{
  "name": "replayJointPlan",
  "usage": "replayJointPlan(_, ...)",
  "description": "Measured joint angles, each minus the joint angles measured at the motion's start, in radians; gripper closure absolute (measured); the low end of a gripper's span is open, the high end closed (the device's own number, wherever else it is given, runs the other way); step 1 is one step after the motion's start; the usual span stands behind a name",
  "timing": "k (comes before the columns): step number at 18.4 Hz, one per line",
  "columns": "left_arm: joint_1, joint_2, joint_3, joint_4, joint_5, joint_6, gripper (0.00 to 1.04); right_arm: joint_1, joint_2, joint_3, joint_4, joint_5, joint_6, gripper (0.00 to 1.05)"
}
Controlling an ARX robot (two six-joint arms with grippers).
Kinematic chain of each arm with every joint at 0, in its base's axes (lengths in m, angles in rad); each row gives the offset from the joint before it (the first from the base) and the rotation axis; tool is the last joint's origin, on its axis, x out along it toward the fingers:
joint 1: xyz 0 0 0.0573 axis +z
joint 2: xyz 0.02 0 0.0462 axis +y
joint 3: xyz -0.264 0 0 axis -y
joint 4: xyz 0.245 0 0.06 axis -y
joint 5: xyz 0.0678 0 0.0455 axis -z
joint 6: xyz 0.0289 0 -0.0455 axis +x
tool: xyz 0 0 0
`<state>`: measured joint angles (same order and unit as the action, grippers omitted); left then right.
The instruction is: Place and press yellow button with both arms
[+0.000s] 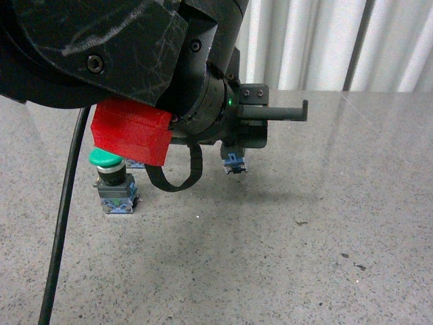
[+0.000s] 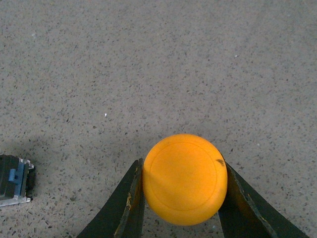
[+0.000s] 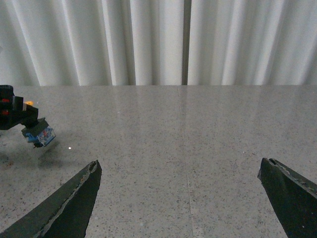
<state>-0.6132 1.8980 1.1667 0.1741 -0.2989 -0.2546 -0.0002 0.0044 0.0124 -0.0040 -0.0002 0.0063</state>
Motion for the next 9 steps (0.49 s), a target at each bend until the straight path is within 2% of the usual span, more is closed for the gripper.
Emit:
replayJointPlan(6, -0.052, 0.019, 0.014, -0.039, 0.034, -0.026, 0.69, 0.0, 0.0, 0.0, 0.0, 0.0, 0.0, 0.07)
replayJointPlan(9, -0.058, 0.02, 0.015, -0.047, 0.001, -0.033, 0.69, 0.0, 0.0, 0.0, 0.0, 0.0, 0.0, 0.07)
